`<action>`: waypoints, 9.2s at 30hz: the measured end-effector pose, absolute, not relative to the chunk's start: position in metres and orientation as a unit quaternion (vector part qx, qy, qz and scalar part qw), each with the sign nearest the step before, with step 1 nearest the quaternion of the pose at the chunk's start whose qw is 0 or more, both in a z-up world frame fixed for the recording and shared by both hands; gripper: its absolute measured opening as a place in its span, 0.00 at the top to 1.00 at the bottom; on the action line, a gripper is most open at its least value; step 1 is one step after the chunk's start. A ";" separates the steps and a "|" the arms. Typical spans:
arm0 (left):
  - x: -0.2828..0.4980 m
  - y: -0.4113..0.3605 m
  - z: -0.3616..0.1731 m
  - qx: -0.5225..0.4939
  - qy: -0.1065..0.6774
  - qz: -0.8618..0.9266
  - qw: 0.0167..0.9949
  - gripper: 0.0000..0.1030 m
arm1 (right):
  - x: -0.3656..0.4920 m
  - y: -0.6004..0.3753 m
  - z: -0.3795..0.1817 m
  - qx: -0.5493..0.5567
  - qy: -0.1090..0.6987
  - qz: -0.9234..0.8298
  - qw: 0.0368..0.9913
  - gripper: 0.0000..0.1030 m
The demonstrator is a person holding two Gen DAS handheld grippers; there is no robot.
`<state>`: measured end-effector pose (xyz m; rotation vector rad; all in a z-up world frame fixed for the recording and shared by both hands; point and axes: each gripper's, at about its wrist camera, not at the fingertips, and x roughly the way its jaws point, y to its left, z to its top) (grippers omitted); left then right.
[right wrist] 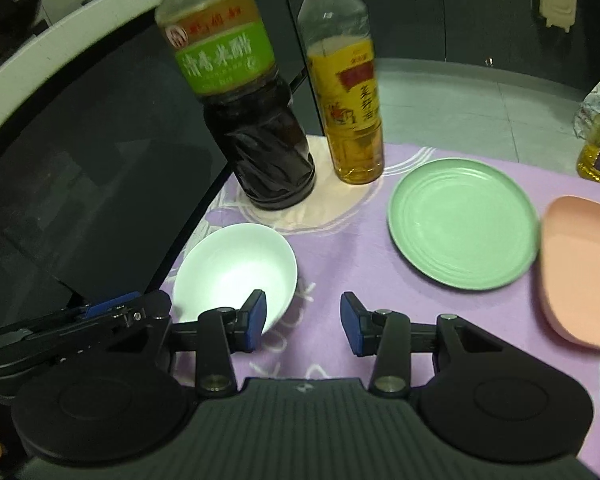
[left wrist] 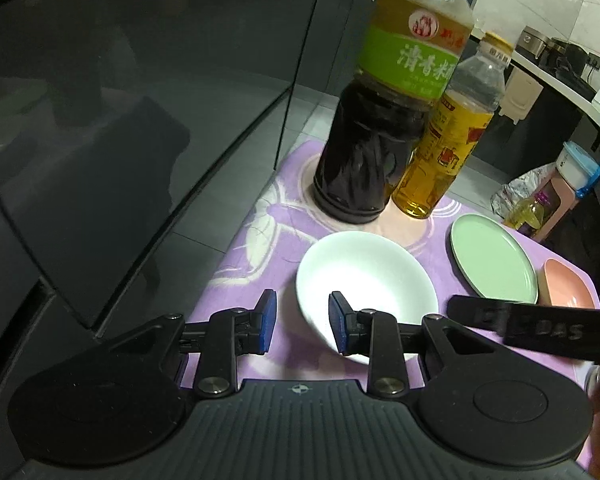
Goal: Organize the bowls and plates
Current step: 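Move the left gripper to the small white bowl and grasp its rim, then lift the small white bowl and carry it over the stacked bowls, then lower the small white bowl into the large white bowl with the left gripper, then open the left gripper and withdraw from the small white bowl rim, then move the left gripper to the light green plate and grasp its rim, then lift the light green plate and lower it onto the bowl stack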
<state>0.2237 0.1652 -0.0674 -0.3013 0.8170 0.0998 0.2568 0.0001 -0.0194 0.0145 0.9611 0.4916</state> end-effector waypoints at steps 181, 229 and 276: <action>0.035 0.061 -0.032 -0.026 0.386 -0.063 0.920 0.85 | 0.063 -0.136 -0.007 0.049 0.430 0.193 0.881 0.87; 0.325 0.039 -0.090 -0.167 0.424 -0.061 0.888 0.78 | 0.387 -0.122 -0.035 -0.017 0.446 0.183 0.876 0.62; 0.195 0.098 -0.041 -0.122 0.344 -0.003 0.931 0.83 | 0.289 -0.058 -0.005 -0.058 0.404 0.286 0.867 0.69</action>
